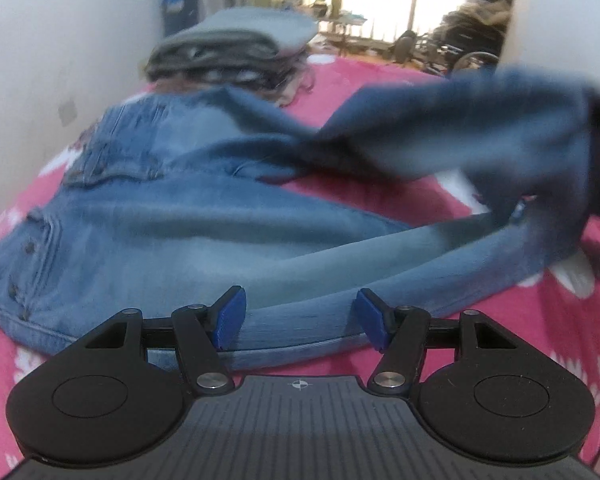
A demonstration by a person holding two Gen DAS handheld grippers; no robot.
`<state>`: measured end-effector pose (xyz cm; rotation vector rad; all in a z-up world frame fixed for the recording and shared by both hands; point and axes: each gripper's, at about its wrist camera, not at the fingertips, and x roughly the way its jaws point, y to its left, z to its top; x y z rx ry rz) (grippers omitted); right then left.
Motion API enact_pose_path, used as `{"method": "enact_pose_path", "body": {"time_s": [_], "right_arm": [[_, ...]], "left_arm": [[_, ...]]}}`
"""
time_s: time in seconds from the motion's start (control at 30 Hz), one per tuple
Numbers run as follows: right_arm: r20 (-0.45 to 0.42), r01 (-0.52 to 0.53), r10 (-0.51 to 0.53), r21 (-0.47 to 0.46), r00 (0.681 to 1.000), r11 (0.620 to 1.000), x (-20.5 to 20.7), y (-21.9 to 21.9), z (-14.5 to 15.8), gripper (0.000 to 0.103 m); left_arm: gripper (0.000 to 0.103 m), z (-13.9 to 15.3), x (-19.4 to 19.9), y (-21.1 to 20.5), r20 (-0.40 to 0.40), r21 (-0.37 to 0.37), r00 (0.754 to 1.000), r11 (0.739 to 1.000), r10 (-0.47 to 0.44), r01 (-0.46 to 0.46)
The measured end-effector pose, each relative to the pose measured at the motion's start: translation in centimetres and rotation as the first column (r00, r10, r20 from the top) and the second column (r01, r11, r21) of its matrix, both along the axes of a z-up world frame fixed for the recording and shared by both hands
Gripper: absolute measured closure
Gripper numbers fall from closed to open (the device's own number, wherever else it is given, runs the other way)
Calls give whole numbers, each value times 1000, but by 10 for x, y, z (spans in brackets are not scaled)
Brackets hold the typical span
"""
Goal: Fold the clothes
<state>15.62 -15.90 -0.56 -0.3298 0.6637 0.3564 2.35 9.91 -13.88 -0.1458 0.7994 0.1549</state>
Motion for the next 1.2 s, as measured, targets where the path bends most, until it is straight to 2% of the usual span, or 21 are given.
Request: {"method": "enact_pose_path", "body": {"time_s": [0.1, 0.17, 0.2, 0.23, 0.3, 0.37, 0.43, 0.57, 0.7, 0.8, 0.87, 0.97, 1.07, 1.17, 1.2], "right_arm": [[79, 94, -100, 79, 992, 992, 66, 5, 32, 98], [97, 191, -207, 155, 974, 969, 107, 9, 41, 96], [90, 246, -267, 195, 960, 949, 129, 10, 41, 87], [66, 305, -327, 233, 943, 923, 148, 10, 37, 57], [-11, 420, -437, 301, 899, 856, 171, 2, 25, 31], [-107, 494, -491, 358, 865, 792, 176, -12, 8, 31], [-205, 533, -493, 387, 846, 753, 169, -27, -10, 31], [-310, 564, -472, 419, 825, 712, 133, -61, -34, 31], [-382, 587, -449, 451, 807, 672, 85, -98, -37, 31], [-456, 627, -438, 466, 775, 624, 54, -127, -46, 30], [-515, 670, -437, 474, 737, 572, 33, -147, -61, 28], [-611, 743, -433, 466, 663, 480, 2, -170, -92, 28], [-693, 805, -413, 466, 591, 367, -28, -188, -123, 28], [-748, 846, -396, 456, 532, 275, -53, -198, -153, 28], [-754, 850, -391, 462, 527, 254, -60, -200, -160, 28]], "left_arm": [[42, -4, 1, 3, -9, -13, 1000, 1000, 8, -8], [42, -6, 0, 4, -14, -11, 1000, 1000, 5, -5], [42, -6, 0, 5, -16, -13, 1000, 1000, 3, -4], [42, -7, 0, 6, -17, -16, 1000, 1000, 2, -3], [42, -7, -2, 7, -17, -20, 1000, 1000, 2, -3], [41, -8, -2, 10, -18, -27, 1000, 1000, 2, -2], [41, -9, -1, 12, -19, -35, 1000, 999, 3, -3], [41, -11, 0, 15, -22, -43, 1000, 999, 8, -9], [41, -10, -1, 14, -23, -43, 1000, 999, 11, -12], [41, -9, -1, 14, -26, -47, 1000, 999, 18, -19], [40, -8, -2, 14, -27, -44, 999, 999, 22, -23], [40, -7, -4, 12, -29, -35, 999, 999, 26, -27], [40, -5, -8, 11, -30, -21, 999, 999, 27, -28], [40, -3, -10, 12, -30, -11, 999, 999, 30, -31], [40, -3, -11, 12, -31, -11, 999, 999, 32, -32]]}}
